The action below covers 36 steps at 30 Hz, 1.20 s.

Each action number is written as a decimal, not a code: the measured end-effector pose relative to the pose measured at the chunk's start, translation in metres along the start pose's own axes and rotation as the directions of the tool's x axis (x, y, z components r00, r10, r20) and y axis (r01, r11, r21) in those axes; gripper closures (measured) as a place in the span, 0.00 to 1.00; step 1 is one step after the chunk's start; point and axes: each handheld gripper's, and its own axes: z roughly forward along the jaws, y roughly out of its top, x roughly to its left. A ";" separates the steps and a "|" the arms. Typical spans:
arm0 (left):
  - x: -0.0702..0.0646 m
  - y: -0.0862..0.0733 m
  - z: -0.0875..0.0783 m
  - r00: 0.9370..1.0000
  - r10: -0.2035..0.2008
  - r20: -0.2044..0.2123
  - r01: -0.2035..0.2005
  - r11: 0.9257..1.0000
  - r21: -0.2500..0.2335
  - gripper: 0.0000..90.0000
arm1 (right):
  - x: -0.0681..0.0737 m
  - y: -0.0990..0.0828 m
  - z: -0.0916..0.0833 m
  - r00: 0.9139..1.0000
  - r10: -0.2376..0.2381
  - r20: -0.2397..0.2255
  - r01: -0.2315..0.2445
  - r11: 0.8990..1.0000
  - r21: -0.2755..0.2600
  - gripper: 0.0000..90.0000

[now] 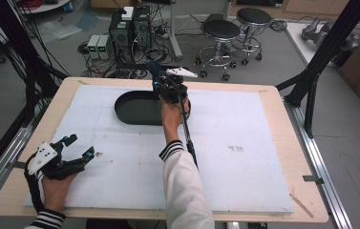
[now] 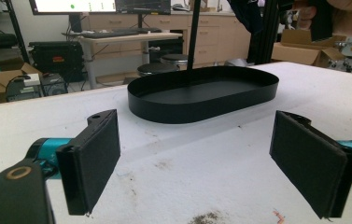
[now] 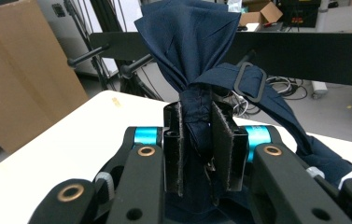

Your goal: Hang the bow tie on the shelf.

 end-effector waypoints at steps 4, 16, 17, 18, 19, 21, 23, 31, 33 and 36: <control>0.000 0.000 0.000 1.000 0.000 0.000 0.000 1.000 0.001 0.18 | -0.002 0.001 0.003 1.000 0.004 0.007 -0.004 1.000 0.004 0.83; 0.000 0.000 0.000 1.000 0.000 0.000 0.000 1.000 -0.001 0.18 | -0.005 -0.001 0.017 1.000 -0.017 0.022 0.016 0.999 0.038 0.83; 0.000 0.000 0.000 1.000 0.001 0.000 -0.001 1.000 0.000 0.18 | -0.005 -0.001 0.017 1.000 -0.017 0.022 0.016 0.999 0.038 0.83; 0.000 0.000 0.000 1.000 0.001 -0.001 -0.001 1.000 -0.002 0.18 | -0.006 -0.001 0.017 0.999 -0.020 0.027 0.019 0.999 0.043 0.83; 0.000 0.000 0.000 1.000 -0.001 -0.001 0.001 1.000 -0.004 0.18 | -0.008 -0.002 0.018 0.999 -0.012 0.030 0.010 0.999 0.046 0.83; 0.000 0.000 0.000 1.000 -0.001 0.000 0.001 1.000 -0.002 0.18 | -0.010 -0.002 0.018 0.999 -0.019 0.032 0.017 0.999 0.048 0.83; 0.000 0.000 0.000 1.000 -0.001 -0.001 0.001 1.000 -0.004 0.18 | -0.010 -0.002 0.019 0.999 -0.021 0.032 0.019 0.999 0.050 0.83; 0.000 0.000 0.000 1.000 0.001 0.000 -0.001 1.000 -0.002 0.18 | -0.012 -0.003 0.022 0.999 -0.025 0.030 0.022 0.997 0.068 0.83; 0.000 0.000 0.000 1.000 0.001 0.000 -0.001 1.000 -0.002 0.18 | -0.013 -0.004 0.023 0.999 -0.022 0.026 0.020 0.996 0.091 0.83; 0.000 0.000 0.000 1.000 0.001 0.000 -0.001 1.000 -0.002 0.18 | -0.012 -0.006 0.024 0.999 -0.028 0.016 0.025 0.993 0.117 0.83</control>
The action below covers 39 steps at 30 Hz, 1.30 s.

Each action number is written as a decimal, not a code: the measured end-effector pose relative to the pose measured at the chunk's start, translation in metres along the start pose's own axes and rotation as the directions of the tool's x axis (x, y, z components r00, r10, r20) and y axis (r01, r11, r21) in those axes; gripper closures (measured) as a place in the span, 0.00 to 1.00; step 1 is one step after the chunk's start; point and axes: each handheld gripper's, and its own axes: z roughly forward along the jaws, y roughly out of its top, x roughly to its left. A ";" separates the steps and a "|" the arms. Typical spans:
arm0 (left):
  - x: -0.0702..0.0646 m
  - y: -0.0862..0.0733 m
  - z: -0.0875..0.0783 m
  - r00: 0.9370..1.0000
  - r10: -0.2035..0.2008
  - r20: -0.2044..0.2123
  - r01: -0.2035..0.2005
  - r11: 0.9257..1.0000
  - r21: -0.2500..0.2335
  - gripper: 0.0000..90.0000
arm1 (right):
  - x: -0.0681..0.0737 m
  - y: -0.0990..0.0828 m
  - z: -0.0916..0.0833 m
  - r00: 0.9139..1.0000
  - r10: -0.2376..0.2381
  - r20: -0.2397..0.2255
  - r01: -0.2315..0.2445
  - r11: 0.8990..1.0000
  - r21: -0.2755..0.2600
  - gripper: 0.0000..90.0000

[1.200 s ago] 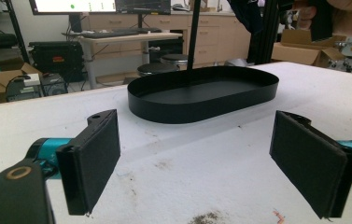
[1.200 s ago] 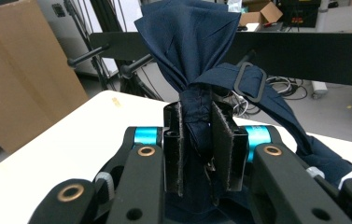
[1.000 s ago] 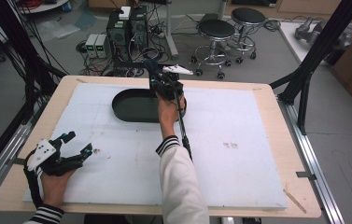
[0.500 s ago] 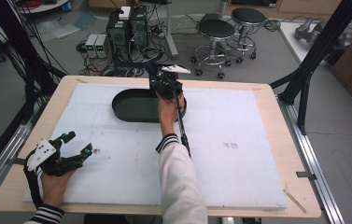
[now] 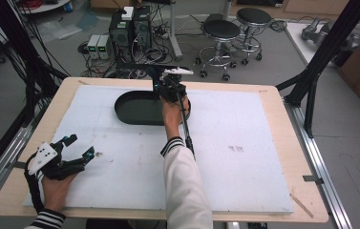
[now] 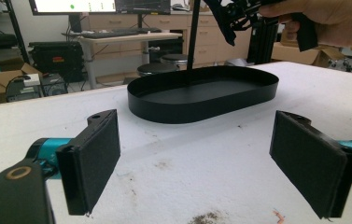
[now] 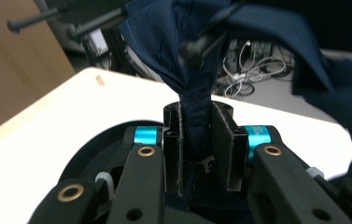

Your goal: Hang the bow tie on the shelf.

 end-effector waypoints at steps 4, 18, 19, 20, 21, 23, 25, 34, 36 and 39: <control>0.000 0.000 0.000 1.000 0.000 -0.001 0.000 1.000 -0.001 0.18 | 0.002 -0.001 0.002 1.000 -0.016 -0.015 0.017 0.999 0.028 0.83; 0.000 0.000 0.000 1.000 0.004 0.004 -0.004 1.000 -0.002 0.18 | 0.001 -0.003 0.002 0.999 -0.036 -0.024 0.038 0.996 0.076 0.69; -0.001 0.000 0.000 1.000 0.012 0.004 -0.012 1.000 0.001 0.18 | 0.003 -0.003 0.001 0.999 -0.043 -0.015 0.044 0.996 0.078 0.63; -0.002 0.000 0.000 1.000 0.022 0.008 -0.022 1.000 0.001 0.18 | 0.004 -0.002 0.000 0.999 -0.053 -0.004 0.054 0.995 0.082 0.60; -0.002 0.000 0.000 1.000 0.022 0.008 -0.022 1.000 0.001 0.18 | 0.005 -0.001 -0.001 0.998 -0.066 0.003 0.066 0.994 0.083 0.56; -0.002 0.000 0.000 1.000 0.023 0.007 -0.023 1.000 0.000 0.18 | 0.008 0.001 -0.005 0.997 -0.083 0.005 0.083 0.993 0.084 0.49; -0.002 0.000 0.000 1.000 0.022 0.006 -0.022 1.000 0.002 0.18 | 0.011 0.002 -0.009 0.994 -0.109 -0.016 0.110 0.990 0.091 0.38; -0.003 0.000 0.000 0.999 0.033 0.003 -0.033 0.999 0.001 0.18 | 0.011 0.004 -0.034 0.987 -0.118 -0.110 0.128 0.988 0.083 0.24; -0.003 0.000 0.001 0.999 0.034 0.003 -0.034 0.999 0.001 0.18 | 0.014 0.001 -0.049 0.977 -0.140 -0.162 0.156 0.984 0.090 0.23; -0.003 0.000 0.000 0.999 0.034 0.003 -0.034 0.999 0.001 0.18 | 0.015 -0.002 -0.066 0.967 -0.163 -0.198 0.181 0.981 0.074 0.21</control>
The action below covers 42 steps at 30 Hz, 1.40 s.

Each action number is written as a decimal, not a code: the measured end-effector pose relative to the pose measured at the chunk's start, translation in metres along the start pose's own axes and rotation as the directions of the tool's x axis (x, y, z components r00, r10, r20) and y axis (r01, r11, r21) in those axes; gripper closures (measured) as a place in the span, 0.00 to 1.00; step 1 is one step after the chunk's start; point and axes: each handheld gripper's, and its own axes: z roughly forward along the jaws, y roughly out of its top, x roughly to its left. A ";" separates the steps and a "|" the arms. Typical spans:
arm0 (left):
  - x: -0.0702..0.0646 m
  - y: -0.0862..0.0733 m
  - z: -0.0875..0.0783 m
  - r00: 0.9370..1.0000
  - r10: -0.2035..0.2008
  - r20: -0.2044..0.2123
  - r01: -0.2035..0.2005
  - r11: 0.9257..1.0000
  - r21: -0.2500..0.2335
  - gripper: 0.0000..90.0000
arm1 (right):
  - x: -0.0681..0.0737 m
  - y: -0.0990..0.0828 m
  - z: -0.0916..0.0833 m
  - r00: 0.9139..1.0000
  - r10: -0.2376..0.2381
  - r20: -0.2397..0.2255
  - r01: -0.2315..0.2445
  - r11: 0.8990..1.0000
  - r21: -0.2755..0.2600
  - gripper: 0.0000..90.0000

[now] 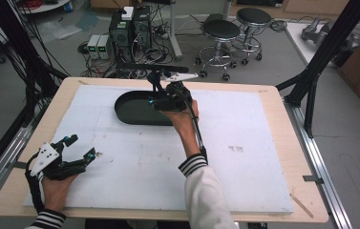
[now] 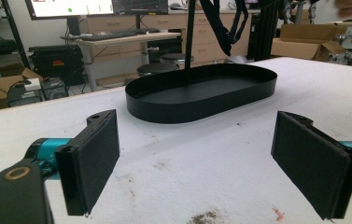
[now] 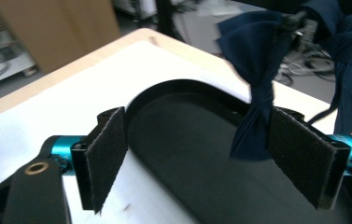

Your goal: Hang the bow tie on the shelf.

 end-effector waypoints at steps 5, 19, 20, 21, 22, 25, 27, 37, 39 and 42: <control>0.000 0.000 0.000 1.000 -0.003 0.001 0.003 1.000 0.002 0.18 | 0.013 -0.015 -0.055 0.997 -0.073 -0.038 0.070 0.995 -0.075 0.15; 0.000 0.000 0.000 1.000 0.002 0.003 -0.002 1.000 0.002 0.18 | 0.013 -0.097 -0.176 0.993 -0.092 0.069 0.105 0.968 -0.229 0.13; 0.000 0.000 0.000 1.000 0.000 0.004 0.000 1.000 0.001 0.18 | 0.010 -0.110 -0.185 0.995 -0.080 0.065 0.093 0.966 -0.243 0.13; 0.000 0.000 0.000 1.000 -0.001 0.004 0.001 1.000 0.001 0.17 | 0.008 -0.118 -0.189 0.995 -0.077 0.066 0.091 0.964 -0.249 0.13; 0.000 0.000 0.000 1.000 0.000 0.003 0.000 1.000 0.001 0.17 | 0.003 -0.139 -0.200 0.993 -0.080 0.090 0.101 0.959 -0.264 0.13; 0.000 0.000 0.000 1.000 -0.001 0.004 0.001 1.000 0.001 0.18 | -0.003 -0.159 -0.208 0.992 -0.062 0.109 0.091 0.953 -0.290 0.13; 0.000 0.000 0.000 1.000 0.001 0.003 -0.001 1.000 0.001 0.18 | -0.009 -0.179 -0.214 0.991 -0.021 0.136 0.064 0.943 -0.327 0.12; -0.001 0.000 0.000 1.000 0.011 0.004 -0.011 1.000 0.003 0.18 | -0.024 -0.228 -0.213 0.968 -0.013 0.252 0.104 0.930 -0.353 0.12; -0.001 0.000 0.000 1.000 0.017 0.005 -0.017 1.000 0.004 0.18 | -0.025 -0.232 -0.210 0.963 -0.025 0.267 0.122 0.927 -0.354 0.12; -0.002 0.000 0.000 1.000 0.017 0.003 -0.017 1.000 0.003 0.18 | -0.028 -0.239 -0.206 0.952 -0.011 0.307 0.140 0.906 -0.399 0.12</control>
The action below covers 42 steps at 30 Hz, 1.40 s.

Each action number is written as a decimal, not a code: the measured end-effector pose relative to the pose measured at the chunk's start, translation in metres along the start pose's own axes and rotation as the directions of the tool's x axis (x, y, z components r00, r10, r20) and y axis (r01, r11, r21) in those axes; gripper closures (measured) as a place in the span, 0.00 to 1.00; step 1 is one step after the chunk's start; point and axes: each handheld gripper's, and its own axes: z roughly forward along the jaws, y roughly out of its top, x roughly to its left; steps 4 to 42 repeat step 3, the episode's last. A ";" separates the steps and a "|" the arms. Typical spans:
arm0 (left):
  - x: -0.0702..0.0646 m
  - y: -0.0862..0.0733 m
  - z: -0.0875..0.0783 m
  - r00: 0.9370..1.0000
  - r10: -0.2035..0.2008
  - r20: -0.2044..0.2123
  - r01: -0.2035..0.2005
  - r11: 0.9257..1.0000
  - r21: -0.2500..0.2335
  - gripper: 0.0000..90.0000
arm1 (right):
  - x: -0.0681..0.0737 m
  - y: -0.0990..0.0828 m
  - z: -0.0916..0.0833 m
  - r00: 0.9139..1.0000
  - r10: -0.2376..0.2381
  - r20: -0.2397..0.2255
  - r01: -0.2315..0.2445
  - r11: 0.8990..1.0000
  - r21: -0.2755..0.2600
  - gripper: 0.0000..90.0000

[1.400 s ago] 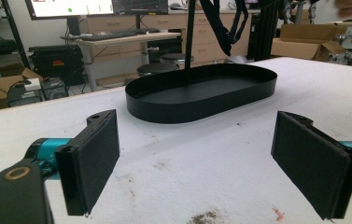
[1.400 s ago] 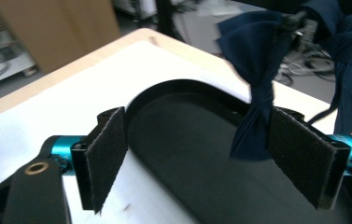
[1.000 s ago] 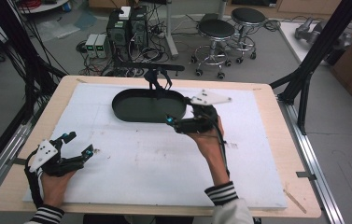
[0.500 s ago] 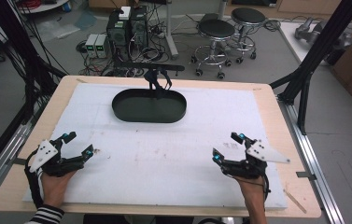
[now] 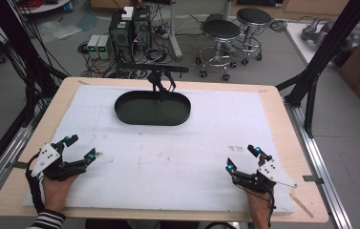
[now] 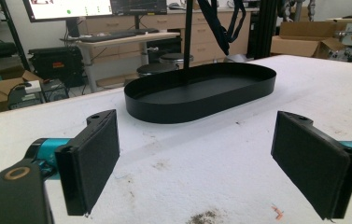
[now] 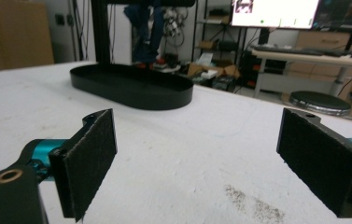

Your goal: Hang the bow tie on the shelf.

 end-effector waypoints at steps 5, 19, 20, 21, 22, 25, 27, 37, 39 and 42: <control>0.000 0.000 0.000 1.000 0.000 0.001 0.000 1.000 0.000 0.18 | -0.002 -0.003 0.001 0.999 0.020 0.037 -0.020 1.000 -0.006 0.12; 0.000 0.000 0.000 1.000 0.000 0.001 0.000 1.000 0.000 0.18 | -0.002 -0.003 0.001 0.999 0.020 0.037 -0.020 1.000 -0.006 0.12; 0.000 0.000 0.000 1.000 0.000 0.001 0.000 1.000 0.000 0.18 | -0.002 -0.003 0.001 0.999 0.020 0.037 -0.020 1.000 -0.006 0.12; 0.000 0.000 0.000 1.000 0.000 0.001 0.000 1.000 0.000 0.18 | -0.002 -0.003 0.001 0.999 0.020 0.037 -0.020 1.000 -0.006 0.12; 0.000 0.000 0.000 1.000 0.000 0.001 0.000 1.000 0.000 0.18 | -0.002 -0.003 0.001 0.999 0.020 0.037 -0.020 1.000 -0.006 0.12; 0.000 0.000 0.000 1.000 0.000 0.001 0.000 1.000 0.000 0.18 | -0.002 -0.003 0.001 0.999 0.020 0.037 -0.020 1.000 -0.006 0.12; 0.000 0.000 0.000 1.000 0.000 0.001 0.000 1.000 0.000 0.18 | -0.002 -0.003 0.001 0.999 0.020 0.037 -0.020 1.000 -0.006 0.12; 0.000 0.000 0.000 1.000 0.000 0.001 0.000 1.000 0.000 0.18 | -0.002 -0.003 0.001 0.999 0.020 0.037 -0.020 1.000 -0.006 0.12; 0.000 0.000 0.000 1.000 0.000 0.001 0.000 1.000 0.000 0.18 | -0.002 -0.003 0.001 0.999 0.020 0.037 -0.020 1.000 -0.006 0.12; 0.000 0.000 0.000 1.000 0.000 0.001 0.000 1.000 0.000 0.18 | -0.002 -0.003 0.001 0.999 0.020 0.037 -0.020 1.000 -0.006 0.12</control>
